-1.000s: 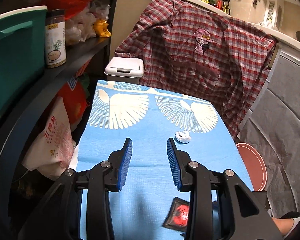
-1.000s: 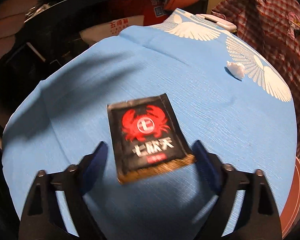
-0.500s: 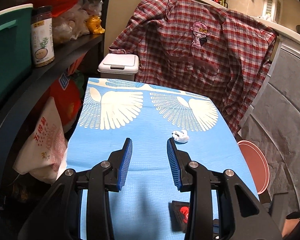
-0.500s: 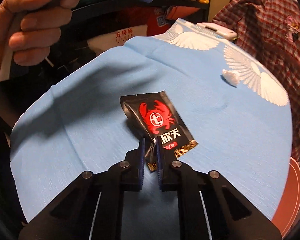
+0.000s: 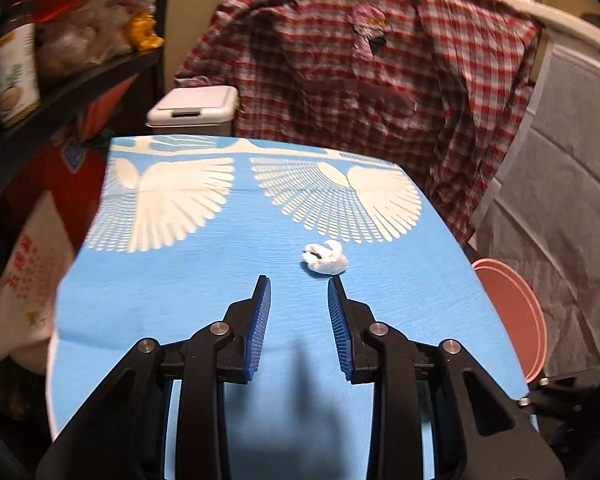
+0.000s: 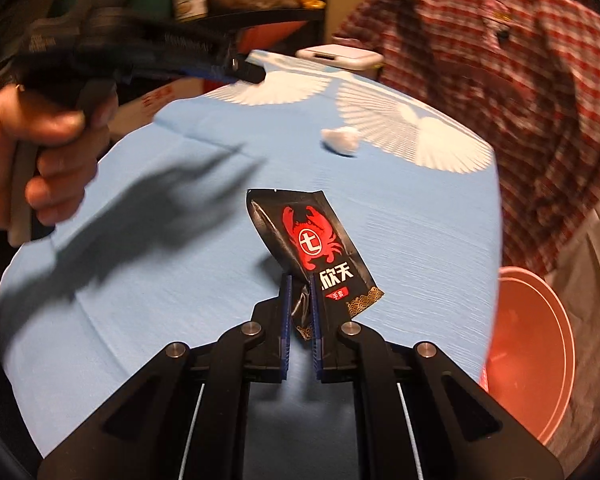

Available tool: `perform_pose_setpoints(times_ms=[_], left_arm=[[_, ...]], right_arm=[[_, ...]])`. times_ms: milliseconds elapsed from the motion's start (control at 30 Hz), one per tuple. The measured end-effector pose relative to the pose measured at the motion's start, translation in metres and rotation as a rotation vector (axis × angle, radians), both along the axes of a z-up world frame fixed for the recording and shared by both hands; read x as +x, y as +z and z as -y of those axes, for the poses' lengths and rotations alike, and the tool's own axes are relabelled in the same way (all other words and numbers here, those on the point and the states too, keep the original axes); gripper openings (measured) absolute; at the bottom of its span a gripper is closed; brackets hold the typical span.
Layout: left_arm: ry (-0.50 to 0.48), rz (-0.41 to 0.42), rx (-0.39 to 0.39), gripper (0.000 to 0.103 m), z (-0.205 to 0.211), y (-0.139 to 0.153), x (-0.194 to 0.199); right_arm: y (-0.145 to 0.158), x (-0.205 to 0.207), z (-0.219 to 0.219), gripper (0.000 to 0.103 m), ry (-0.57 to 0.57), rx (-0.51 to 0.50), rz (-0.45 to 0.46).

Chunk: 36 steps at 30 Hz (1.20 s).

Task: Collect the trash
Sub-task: 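Grasp the black crab-print snack packet with the right gripper while the left gripper grasps the tissue ball, then lift and carry the snack packet and tissue ball over the pink bucket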

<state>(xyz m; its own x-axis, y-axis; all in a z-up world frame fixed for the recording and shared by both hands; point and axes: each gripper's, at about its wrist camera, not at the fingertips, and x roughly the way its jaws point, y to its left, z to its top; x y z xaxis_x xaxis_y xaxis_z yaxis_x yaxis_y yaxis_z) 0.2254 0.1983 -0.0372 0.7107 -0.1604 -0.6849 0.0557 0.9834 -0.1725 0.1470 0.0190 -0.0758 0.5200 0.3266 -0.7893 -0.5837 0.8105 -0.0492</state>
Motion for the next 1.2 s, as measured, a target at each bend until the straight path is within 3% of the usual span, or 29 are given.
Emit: perform_pose_setpoints(times_ms=[167, 600, 633, 700, 767, 1200], left_arm=[[-0.034, -0.006, 0.035, 0.03, 0.018, -0.017, 0.023], [-0.031, -0.083, -0.016, 0.03, 0.039, -0.053, 0.072], [-0.032, -0.088, -0.014, 0.029, 0.04, -0.055, 0.073], [-0.035, -0.104, -0.013, 0.015, 0.041, -0.06, 0.076], [-0.039, -0.115, -0.011, 0.008, 0.041, -0.061, 0.076], [-0.021, -0.042, 0.009, 0.006, 0.034, -0.006, 0.028]], right_arm=[[0.0, 0.006, 0.014, 0.009, -0.053, -0.001, -0.01], [0.001, 0.016, 0.031, 0.009, -0.101, 0.061, -0.051], [0.001, 0.017, 0.031, 0.009, -0.103, 0.064, -0.051], [0.003, 0.016, 0.031, 0.009, -0.106, 0.071, -0.05], [0.005, 0.016, 0.032, 0.009, -0.112, 0.078, -0.049], [0.034, 0.009, 0.055, 0.009, -0.188, 0.122, -0.001]])
